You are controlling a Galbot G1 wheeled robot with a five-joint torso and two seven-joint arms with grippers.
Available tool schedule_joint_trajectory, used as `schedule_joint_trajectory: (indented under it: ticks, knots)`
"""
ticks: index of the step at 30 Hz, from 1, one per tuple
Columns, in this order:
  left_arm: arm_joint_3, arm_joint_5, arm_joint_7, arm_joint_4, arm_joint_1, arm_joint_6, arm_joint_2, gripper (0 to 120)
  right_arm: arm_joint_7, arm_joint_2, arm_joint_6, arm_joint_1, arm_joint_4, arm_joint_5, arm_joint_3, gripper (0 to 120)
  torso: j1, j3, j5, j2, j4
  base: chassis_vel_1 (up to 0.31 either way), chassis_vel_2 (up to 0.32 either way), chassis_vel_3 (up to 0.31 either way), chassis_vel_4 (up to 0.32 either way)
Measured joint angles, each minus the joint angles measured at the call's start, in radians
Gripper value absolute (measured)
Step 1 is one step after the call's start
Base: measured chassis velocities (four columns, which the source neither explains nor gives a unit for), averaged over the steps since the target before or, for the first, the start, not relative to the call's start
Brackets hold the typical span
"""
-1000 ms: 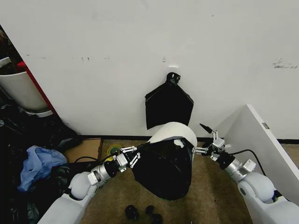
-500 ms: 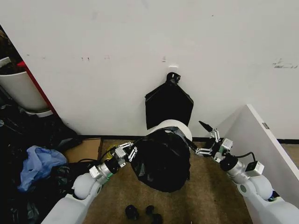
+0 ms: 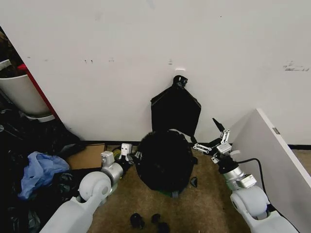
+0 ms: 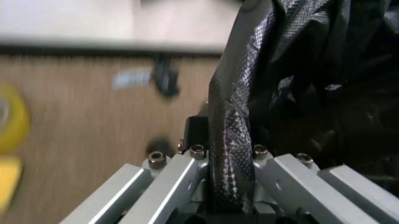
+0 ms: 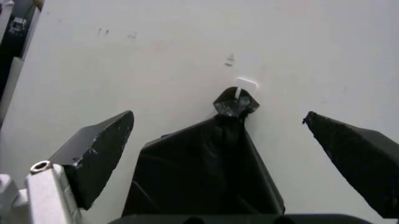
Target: Place the garbage bag over the trash bin.
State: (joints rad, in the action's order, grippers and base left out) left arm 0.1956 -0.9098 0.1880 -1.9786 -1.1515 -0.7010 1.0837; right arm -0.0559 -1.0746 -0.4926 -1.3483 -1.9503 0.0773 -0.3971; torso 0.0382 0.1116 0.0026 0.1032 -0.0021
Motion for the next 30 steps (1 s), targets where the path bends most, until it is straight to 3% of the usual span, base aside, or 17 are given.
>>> schedule_joint_trajectory:
  ticks: [2,5,16,25,30]
  knots:
    - [-0.001,-0.003,0.019,0.000,-0.001,-0.016,0.002,1,0.000,-0.001,-0.001,-0.001,0.000,-0.003,0.001,100,0.000,0.000,0.0001,0.000,0.0000,0.000,0.000,0.000,0.000]
    - [-0.011,-0.057,0.148,0.011,-0.012,-0.060,0.026,1,0.001,-0.008,-0.009,-0.005,0.003,-0.008,0.005,100,0.000,0.000,0.0002,0.000,0.0003,0.000,0.000,0.000,0.000]
    - [-0.018,-0.050,0.169,0.065,-0.049,-0.040,0.071,4,-0.015,-0.008,-0.026,-0.012,0.016,0.002,0.006,100,0.000,0.000,0.0002,0.000,0.0001,0.000,0.000,0.000,0.000]
    - [-0.017,0.007,0.169,0.068,-0.066,0.003,0.069,38,-0.018,-0.007,-0.027,-0.015,0.021,0.010,0.007,100,0.000,0.000,0.0002,0.000,0.0001,0.000,0.000,0.000,0.000]
    - [0.008,0.009,0.188,0.013,-0.087,0.002,0.058,56,-0.019,-0.007,-0.029,-0.018,0.022,0.012,0.004,100,0.000,0.000,0.0001,0.000,0.0001,0.000,0.000,0.000,0.000]
